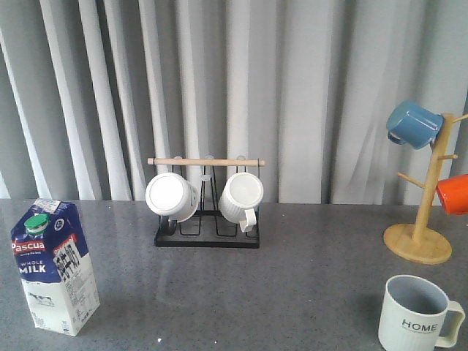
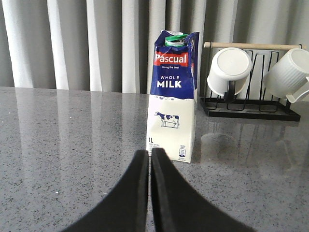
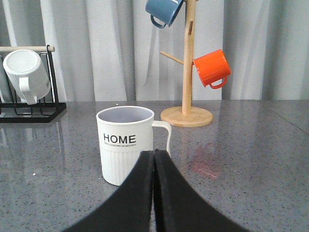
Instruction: Place milk next to cup
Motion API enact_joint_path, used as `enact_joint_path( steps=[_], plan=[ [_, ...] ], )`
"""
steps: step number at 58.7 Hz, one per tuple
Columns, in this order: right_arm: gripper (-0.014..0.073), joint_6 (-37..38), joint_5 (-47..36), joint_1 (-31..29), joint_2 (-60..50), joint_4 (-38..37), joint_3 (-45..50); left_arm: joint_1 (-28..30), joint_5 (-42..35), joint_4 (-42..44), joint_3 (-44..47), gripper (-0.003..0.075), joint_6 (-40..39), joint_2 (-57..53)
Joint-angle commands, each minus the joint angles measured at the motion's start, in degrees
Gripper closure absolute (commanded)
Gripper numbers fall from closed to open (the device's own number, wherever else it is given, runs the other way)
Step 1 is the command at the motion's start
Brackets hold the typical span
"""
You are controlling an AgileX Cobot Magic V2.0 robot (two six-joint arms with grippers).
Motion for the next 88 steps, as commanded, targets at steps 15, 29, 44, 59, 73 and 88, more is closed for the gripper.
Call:
enact_joint_path(
  steps=[15,29,44,59,73,88],
  plan=[
    [0.0598,-0.33,-4.48,-0.51,-0.71,-0.34,0.56,0.08,-3.94,-0.05,-1.54,0.0727,-0.04,-0.71],
    [0.0598,-0.33,-4.53,-0.51,-0.71,-0.34,0.56,0.08,-3.94,-0.05,-1.54,0.0727,-0.04,-0.71],
    [0.0598,-0.33,-4.67,-0.51,-0.71,-0.34,0.56,0.08,-3.94,-0.05,-1.54,0.0727,-0.04,-0.71],
    [0.0598,1.73,-5.88,-0.51,-0.65,0.14,0.56,0.08,-3.94,-0.05,-1.54,0.0727,-0.04,-0.71],
    [0.0598,1.73,-5.88,-0.51,-0.65,0.68,0.56,0.08,-4.77,-2.19,-1.54,0.0727,-1.32,-0.71],
    [0.0598,4.23,-5.88,-0.51,-0.65,9.48,-0.12,0.08,-11.18,-15.86,-1.6,0.0725,-8.46,-0.71]
  ],
)
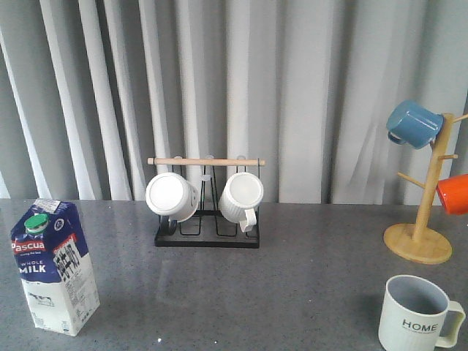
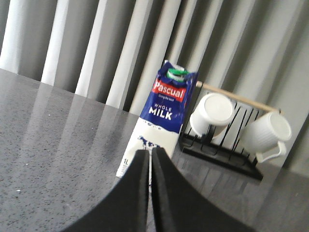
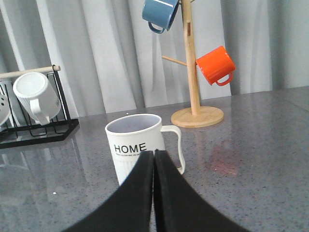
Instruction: Place milk next to cup
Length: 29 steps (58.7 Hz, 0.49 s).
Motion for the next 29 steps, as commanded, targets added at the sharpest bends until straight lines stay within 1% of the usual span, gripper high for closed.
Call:
enact_joint_path(
  steps=[1,7,13,17,20,25,29],
  plan=[
    [0.0598,0.97,-4.64,-0.51,-0.65,3.51,-0.3,0.08,-6.02,-4.35,-1.6,0.0725,-1.82,-0.71],
    [0.0589,0.85,-3.38,-0.51,-0.65,3.73,-1.63,0.08,-6.81,-6.66,-1.64,0.0713,-3.25,-0.71],
    [0.0533,2.29,-2.13,-0.51,-0.65,6.49,-2.59,0.08,-8.77,-8.23,-1.64,0.0673,-6.15,-0.71],
    [0.0455,2.57,-1.85,-0.38,-0.65,9.01,-3.5,0.08,-9.52,-8.33,-1.64,0.0622,-7.25,-0.71],
    [0.0391,2.52,-1.26,-0.33,-0.65,9.36,-4.25,0.08,-9.52,-8.33,-1.64,0.0581,-7.72,-0.71],
    [0.0242,2.52,-0.53,-0.33,-0.61,9.36,-5.18,0.08,-9.15,-8.33,-1.64,0.0491,-10.39,-0.71],
    [0.0147,2.52,-0.92,-0.4,-0.61,9.36,-5.18,0.08,-9.55,-8.33,-1.64,0.0419,-11.51,-0.71]
  ],
)
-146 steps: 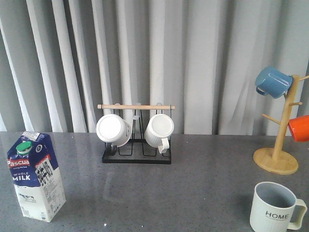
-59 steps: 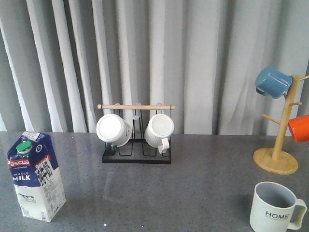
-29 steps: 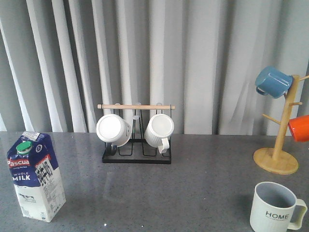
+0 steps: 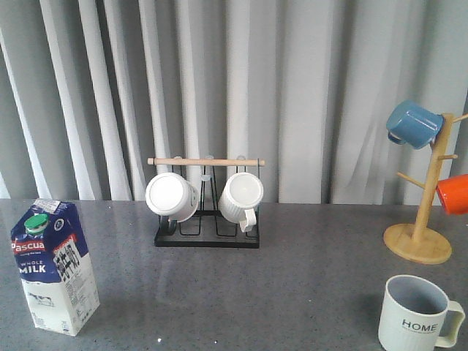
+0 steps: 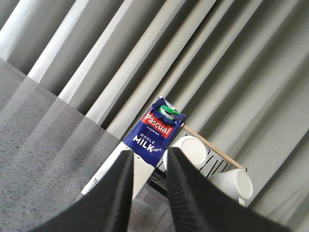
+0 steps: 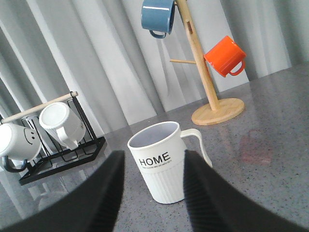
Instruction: Place milk next to cup
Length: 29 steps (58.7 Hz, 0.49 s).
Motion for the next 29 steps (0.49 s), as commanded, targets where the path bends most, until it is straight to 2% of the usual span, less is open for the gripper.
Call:
enact_joint_path(
  steps=[1,7,11,15,18,29],
  plan=[
    [0.0124,-0.1,-3.73,-0.45,-0.61,0.07,-2.12,0.08,-4.44,-0.23,-1.64,0.04,-2.34,-0.71],
    [0.0064,0.7,-7.15,-0.45,-0.61,1.69,-2.12,0.08,-7.75,-0.51,-1.64,0.0323,-3.28,-0.71],
    [0.0068,0.97,-7.8,-0.45,-0.54,3.47,-3.3,0.02,-10.73,-0.68,-1.89,0.0303,-5.67,-0.71],
    [0.0078,-1.4,-5.8,-0.45,0.51,2.53,-6.32,0.02,-9.58,0.29,-4.15,0.0302,-6.88,-0.65],
    [0.0087,-4.47,-2.7,-0.45,2.4,0.99,-10.43,0.02,-6.05,2.59,-7.37,0.0302,-6.77,-0.59],
    [0.0089,-11.73,9.15,-0.45,16.14,-6.39,-31.12,0.02,12.74,20.98,-23.96,0.0302,-6.62,4.69]
  ],
)
